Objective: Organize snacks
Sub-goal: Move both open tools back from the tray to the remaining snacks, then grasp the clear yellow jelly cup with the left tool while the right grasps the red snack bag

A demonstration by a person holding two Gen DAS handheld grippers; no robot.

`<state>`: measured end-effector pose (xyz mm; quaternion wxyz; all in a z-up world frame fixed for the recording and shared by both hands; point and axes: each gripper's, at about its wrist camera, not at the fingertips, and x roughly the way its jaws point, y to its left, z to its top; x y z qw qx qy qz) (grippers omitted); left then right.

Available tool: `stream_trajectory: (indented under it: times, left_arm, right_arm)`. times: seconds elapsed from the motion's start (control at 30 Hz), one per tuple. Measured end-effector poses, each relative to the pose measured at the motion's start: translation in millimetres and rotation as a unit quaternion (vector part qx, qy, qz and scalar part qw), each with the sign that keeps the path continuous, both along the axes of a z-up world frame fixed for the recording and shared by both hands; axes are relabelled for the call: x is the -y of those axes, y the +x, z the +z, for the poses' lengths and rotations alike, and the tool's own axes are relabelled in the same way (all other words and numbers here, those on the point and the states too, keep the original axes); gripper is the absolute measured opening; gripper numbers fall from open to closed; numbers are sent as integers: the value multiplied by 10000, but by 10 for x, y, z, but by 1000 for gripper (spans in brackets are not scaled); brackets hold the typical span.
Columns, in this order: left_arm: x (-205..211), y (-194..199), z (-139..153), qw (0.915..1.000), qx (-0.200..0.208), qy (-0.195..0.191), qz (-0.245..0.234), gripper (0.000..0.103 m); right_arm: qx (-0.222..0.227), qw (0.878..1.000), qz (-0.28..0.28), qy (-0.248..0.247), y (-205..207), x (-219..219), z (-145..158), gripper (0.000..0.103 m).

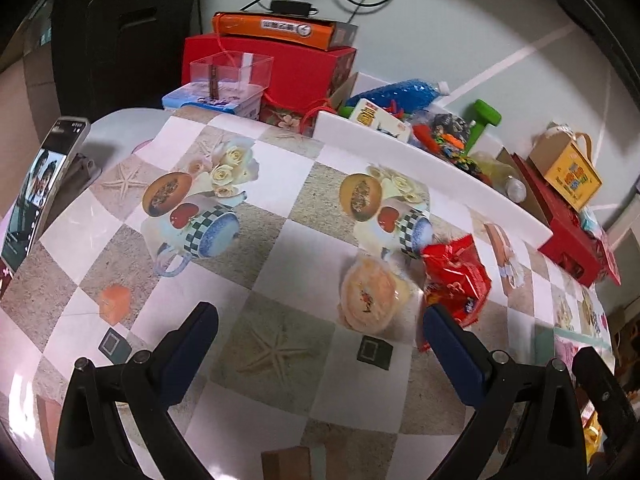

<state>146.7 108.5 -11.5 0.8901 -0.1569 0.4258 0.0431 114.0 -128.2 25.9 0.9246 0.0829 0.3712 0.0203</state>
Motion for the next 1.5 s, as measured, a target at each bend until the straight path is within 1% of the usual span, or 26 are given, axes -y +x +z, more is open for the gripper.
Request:
stream_trajectory:
  times: [0.4, 0.73, 0.87, 0.93, 1.0, 1.2, 1.37, 1.5]
  left_arm:
    - [-95, 110, -107, 9999, 14, -134, -62, 102]
    - [-58, 181, -165, 9998, 3, -99, -193, 102]
    - [-53, 207, -210, 9996, -39, -142, -223, 102]
    - [-37, 217, -229, 9996, -64, -118, -241, 99]
    - [-29, 227, -246, 9996, -78, -99, -261, 92]
    - [-32, 245, -265, 9997, -49, 19, -224, 89]
    - [-106, 237, -252, 9998, 15, -92, -171, 85]
    - [-157, 219, -241, 9999, 4, -96, -107, 85]
  right_arm:
    - [-94, 9998, 173, 28, 213, -218, -184, 103]
    - [-77, 9997, 246, 45, 401, -312, -229, 103]
    - [-91, 9994, 323, -22, 487, -373, -269, 103]
    - [-126, 9992, 363, -55, 527, -402, -305, 103]
    - [-169, 9991, 395, -60, 565, -425, -348, 103]
    - [-303, 9983, 493, 36, 667, -440, -435, 103]
    - [-367, 9977, 573, 64, 749, -472, -475, 103]
    - [-389, 9972, 638, 54, 785, -511, -501, 103]
